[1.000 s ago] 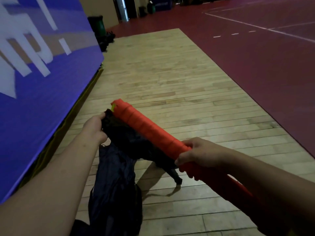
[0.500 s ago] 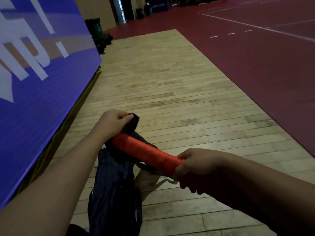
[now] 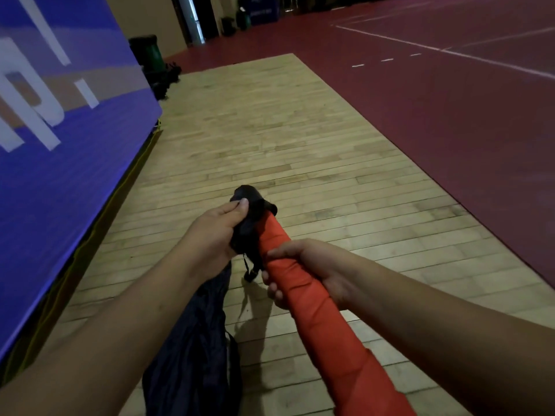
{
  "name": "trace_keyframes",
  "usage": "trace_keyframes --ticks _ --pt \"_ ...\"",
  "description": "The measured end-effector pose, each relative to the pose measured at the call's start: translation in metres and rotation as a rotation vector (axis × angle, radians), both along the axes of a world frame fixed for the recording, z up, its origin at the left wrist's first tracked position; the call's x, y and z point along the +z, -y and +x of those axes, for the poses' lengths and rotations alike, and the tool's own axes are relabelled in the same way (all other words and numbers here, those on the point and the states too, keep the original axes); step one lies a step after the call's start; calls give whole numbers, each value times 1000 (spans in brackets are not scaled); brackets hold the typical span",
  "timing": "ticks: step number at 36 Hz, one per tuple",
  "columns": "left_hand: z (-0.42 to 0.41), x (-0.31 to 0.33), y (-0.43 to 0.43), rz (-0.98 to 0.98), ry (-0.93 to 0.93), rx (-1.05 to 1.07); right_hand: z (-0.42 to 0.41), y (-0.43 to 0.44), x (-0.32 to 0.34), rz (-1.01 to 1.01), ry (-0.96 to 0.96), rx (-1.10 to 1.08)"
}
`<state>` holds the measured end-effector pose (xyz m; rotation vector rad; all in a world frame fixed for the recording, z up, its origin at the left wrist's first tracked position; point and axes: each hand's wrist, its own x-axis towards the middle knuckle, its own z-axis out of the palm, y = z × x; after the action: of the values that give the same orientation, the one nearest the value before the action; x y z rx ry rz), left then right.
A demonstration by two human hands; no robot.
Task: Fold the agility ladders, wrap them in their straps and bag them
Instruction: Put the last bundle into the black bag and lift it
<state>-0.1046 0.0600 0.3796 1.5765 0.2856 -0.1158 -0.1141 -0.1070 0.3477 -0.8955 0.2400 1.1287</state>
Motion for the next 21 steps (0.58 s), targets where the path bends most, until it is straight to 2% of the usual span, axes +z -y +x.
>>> trace_keyframes --ticks 4,6,10,14,18,21 --pt "-5 4 9 -81 -74 81 3 -5 5 58 -39 -156" --pt "-12 10 16 -161 -139 47 9 -5 5 49 -47 -245" --pt "-27 24 29 -257 -200 -65 24 1 -5 -120 -17 -399" --pt "-28 25 26 -274 -258 -11 38 11 -10 -232 -35 -426" --pt "-25 32 21 -287 -222 -15 39 20 -9 -423 126 -282" --pt "-23 39 18 -282 -117 -62 31 30 -1 -771 438 -264"
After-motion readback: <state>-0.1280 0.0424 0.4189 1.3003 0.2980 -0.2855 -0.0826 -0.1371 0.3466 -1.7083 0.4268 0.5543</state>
